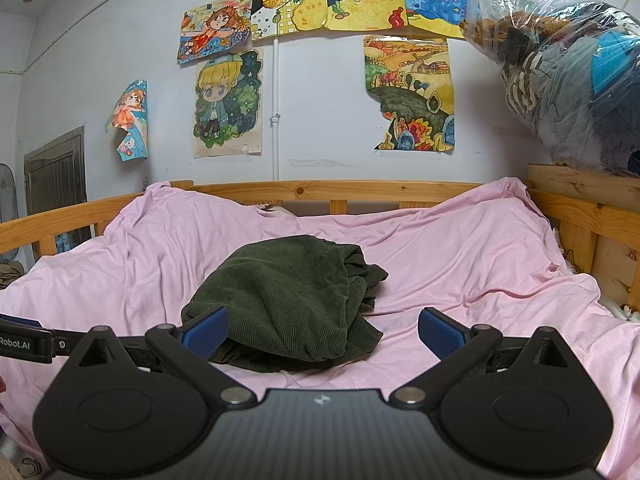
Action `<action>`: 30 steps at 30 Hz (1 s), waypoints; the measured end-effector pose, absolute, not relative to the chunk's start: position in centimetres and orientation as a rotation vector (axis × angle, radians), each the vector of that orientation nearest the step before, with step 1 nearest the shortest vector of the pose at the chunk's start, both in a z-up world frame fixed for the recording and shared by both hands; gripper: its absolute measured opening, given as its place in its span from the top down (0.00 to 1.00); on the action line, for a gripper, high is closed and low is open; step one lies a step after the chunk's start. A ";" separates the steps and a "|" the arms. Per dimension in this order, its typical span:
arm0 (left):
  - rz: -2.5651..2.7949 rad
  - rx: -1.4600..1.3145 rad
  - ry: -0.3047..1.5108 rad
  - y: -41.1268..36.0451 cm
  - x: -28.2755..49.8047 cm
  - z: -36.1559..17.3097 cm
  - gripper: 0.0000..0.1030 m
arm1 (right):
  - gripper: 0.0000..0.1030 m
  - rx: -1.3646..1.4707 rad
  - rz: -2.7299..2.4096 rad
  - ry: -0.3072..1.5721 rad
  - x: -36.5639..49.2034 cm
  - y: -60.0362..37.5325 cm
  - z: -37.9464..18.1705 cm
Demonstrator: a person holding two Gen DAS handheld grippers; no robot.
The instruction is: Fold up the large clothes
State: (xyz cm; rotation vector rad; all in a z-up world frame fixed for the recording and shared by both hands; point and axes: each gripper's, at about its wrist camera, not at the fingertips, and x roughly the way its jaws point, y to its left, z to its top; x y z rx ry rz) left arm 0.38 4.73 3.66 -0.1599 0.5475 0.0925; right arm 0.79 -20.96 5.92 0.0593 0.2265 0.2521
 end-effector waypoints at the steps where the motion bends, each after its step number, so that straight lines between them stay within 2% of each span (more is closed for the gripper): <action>1: 0.092 -0.160 0.548 4.7 0.4 3.7 0.01 | 0.00 0.059 0.252 0.226 0.8 -21.0 5.9; 30: 0.088 -0.162 0.574 5.5 0.8 3.8 0.01 | 0.00 0.057 0.252 0.227 0.8 -20.9 6.0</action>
